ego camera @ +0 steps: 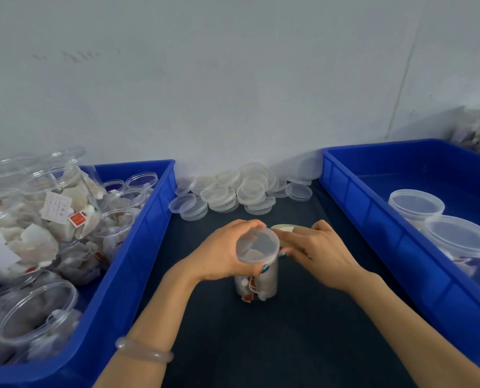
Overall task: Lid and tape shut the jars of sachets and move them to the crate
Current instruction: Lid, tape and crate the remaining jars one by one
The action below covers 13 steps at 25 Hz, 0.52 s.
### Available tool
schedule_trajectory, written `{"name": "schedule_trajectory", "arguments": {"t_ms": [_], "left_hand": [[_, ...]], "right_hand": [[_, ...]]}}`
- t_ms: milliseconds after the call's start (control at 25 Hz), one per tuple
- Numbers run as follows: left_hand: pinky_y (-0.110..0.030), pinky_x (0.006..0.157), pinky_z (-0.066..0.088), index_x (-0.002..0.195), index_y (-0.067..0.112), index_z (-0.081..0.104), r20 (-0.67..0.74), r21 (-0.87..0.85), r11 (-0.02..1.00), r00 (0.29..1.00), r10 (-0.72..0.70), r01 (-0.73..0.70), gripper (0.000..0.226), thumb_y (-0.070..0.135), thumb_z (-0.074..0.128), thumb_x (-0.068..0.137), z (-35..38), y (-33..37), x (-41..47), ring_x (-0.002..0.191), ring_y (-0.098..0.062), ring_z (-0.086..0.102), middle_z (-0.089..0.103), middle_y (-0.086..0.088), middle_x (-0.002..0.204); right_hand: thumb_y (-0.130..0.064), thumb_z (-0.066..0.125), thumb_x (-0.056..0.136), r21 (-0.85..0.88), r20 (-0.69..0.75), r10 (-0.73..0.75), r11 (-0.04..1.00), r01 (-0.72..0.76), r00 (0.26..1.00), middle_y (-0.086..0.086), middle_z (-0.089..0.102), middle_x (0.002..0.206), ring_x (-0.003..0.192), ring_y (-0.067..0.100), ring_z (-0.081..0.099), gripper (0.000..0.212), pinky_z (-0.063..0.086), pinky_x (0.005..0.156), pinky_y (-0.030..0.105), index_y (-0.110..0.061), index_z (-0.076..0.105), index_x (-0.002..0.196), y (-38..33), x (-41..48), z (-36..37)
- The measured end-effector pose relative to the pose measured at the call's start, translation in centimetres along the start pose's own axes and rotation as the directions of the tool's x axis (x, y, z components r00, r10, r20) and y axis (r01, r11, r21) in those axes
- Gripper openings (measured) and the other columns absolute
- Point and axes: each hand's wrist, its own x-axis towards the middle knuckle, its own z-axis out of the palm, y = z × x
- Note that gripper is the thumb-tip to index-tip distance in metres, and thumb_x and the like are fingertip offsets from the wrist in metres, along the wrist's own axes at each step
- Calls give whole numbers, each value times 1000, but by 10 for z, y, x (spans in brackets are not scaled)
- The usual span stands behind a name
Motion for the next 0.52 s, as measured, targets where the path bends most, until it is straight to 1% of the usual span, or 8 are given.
{"name": "schedule_trajectory", "arguments": {"t_ms": [40, 80, 160, 200, 240, 320, 440, 520], "left_hand": [[-20, 93, 44, 136, 38, 44, 34, 43, 999, 999, -14, 13, 75, 44, 80, 71, -2, 3, 1, 114, -1, 49, 48, 19, 128], [-23, 91, 45, 135, 39, 42, 45, 126, 991, 998, -44, 38, 75, 52, 76, 69, 0, 8, 2, 112, -3, 49, 47, 17, 128], [-30, 90, 46, 134, 31, 39, -25, 376, 921, 995, -98, 100, 86, 76, 65, 65, 11, 20, 5, 111, -10, 49, 46, 12, 126], [-33, 90, 46, 132, 27, 40, -80, 453, 883, 992, -94, 120, 90, 84, 60, 65, 18, 25, 7, 112, -12, 48, 47, 10, 125], [-33, 91, 46, 130, 25, 42, -128, 471, 873, 989, -74, 127, 88, 86, 57, 68, 24, 28, 8, 112, -13, 49, 49, 8, 123], [-33, 91, 47, 127, 26, 44, -179, 422, 900, 983, -34, 108, 79, 82, 57, 73, 27, 27, 9, 113, -12, 49, 51, 9, 122], [-31, 92, 46, 128, 29, 44, -174, 389, 919, 985, 5, 64, 72, 77, 59, 76, 24, 21, 8, 112, -10, 50, 52, 12, 122], [-28, 92, 45, 130, 30, 45, -167, 388, 921, 985, 35, 33, 69, 73, 60, 78, 23, 19, 8, 112, -9, 51, 52, 13, 124]], "right_hand": [[-47, 29, 100, -12, -14, -7, 1000, 7, 1000, -12, 61, 82, 69, 11, 51, 48, 33, 80, 32, -40, 46, 144, -4, 0, 1], [-47, 27, 99, -33, -28, -9, 999, 8, 1000, -11, 60, 78, 68, 13, 51, 50, 35, 79, 34, -37, 49, 142, -7, 0, 1], [-47, 25, 98, -85, -43, -13, 996, 10, 999, -10, 60, 77, 67, 14, 52, 52, 38, 78, 34, -34, 50, 142, -12, -1, 1], [-47, 24, 98, -106, -48, -22, 994, 16, 999, -10, 61, 78, 67, 14, 53, 54, 39, 77, 33, -33, 50, 142, -12, -3, 0], [-47, 22, 98, -117, -45, -34, 993, 28, 998, -9, 61, 79, 68, 15, 55, 55, 40, 76, 31, -31, 49, 143, -12, -4, -1], [-46, 22, 100, -79, 4, -38, 996, 39, 999, -7, 60, 86, 75, 14, 56, 55, 41, 78, 29, -31, 40, 149, -10, -6, -4], [-33, 34, 106, 31, 84, -67, 997, 65, 994, -9, 52, 95, 83, 11, 50, 49, 38, 84, 27, -31, 28, 154, -5, -7, -2], [-25, 38, 106, 16, 97, -91, 996, 90, 991, -11, 47, 94, 84, 12, 49, 51, 38, 89, 29, -28, 27, 155, -6, -7, -1]]}}
